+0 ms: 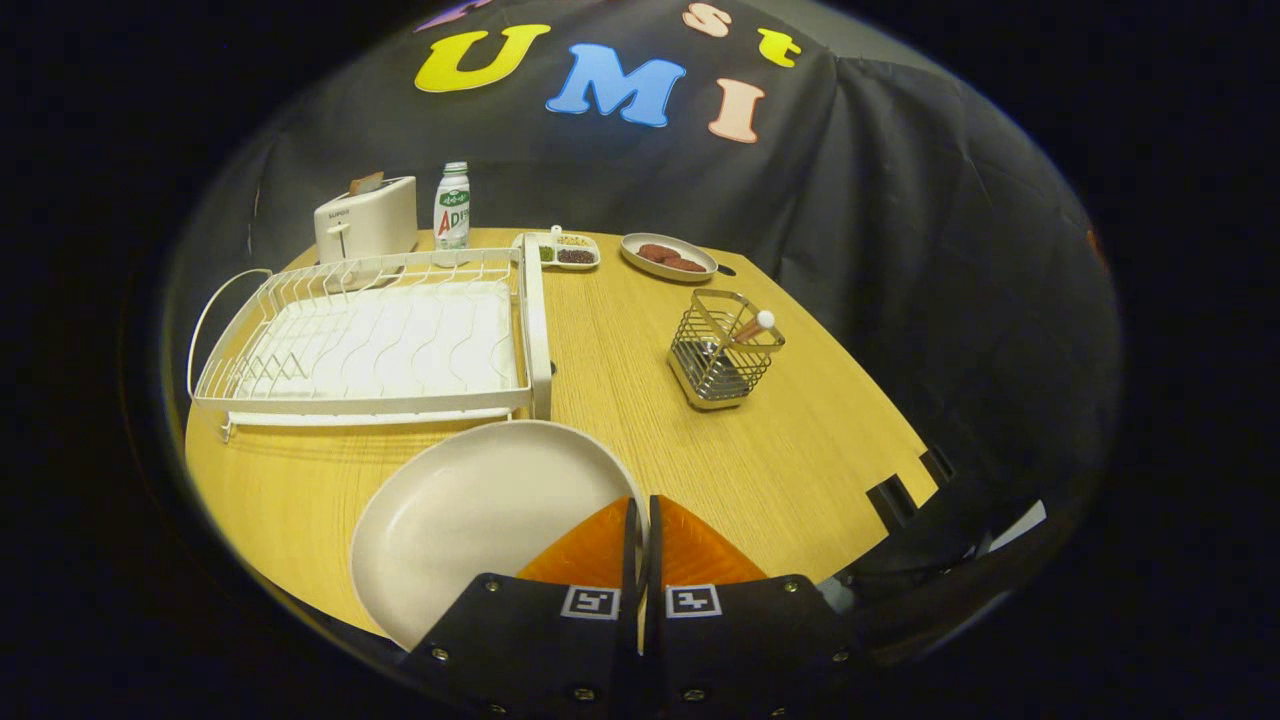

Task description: Take the plate from the dish rack, then take the spoon from the basket and place it into the plate.

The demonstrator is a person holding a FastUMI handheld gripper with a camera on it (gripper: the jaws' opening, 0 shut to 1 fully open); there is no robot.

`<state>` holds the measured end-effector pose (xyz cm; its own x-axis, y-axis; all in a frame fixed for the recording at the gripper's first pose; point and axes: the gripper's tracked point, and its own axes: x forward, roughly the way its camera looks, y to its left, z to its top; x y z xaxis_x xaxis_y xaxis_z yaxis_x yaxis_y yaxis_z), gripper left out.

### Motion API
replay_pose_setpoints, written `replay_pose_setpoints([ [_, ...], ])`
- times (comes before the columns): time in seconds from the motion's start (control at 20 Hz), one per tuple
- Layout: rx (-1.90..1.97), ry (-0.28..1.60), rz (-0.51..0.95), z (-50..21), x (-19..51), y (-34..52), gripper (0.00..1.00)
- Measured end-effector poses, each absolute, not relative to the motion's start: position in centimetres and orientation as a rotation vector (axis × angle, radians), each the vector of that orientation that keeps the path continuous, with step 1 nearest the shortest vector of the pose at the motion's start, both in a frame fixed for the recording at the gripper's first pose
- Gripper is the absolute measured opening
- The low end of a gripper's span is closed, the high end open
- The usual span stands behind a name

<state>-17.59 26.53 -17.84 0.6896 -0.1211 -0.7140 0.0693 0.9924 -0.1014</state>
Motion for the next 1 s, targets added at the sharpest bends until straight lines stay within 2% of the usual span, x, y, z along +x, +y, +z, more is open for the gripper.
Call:
replay_pose_setpoints([
  [0.35,-0.041,0.813,-0.106,-18.0,-17.4,26.2,0.02],
  [0.85,-0.034,0.707,-0.247,-12.9,-11.9,20.6,0.03],
  [0.9,-0.025,0.703,-0.267,-12.7,-11.5,20.0,0.08],
  [0.95,-0.011,0.696,-0.273,-12.4,-11.0,19.7,0.22],
  [1.0,-0.005,0.692,-0.287,-12.2,-10.5,19.2,0.23],
])
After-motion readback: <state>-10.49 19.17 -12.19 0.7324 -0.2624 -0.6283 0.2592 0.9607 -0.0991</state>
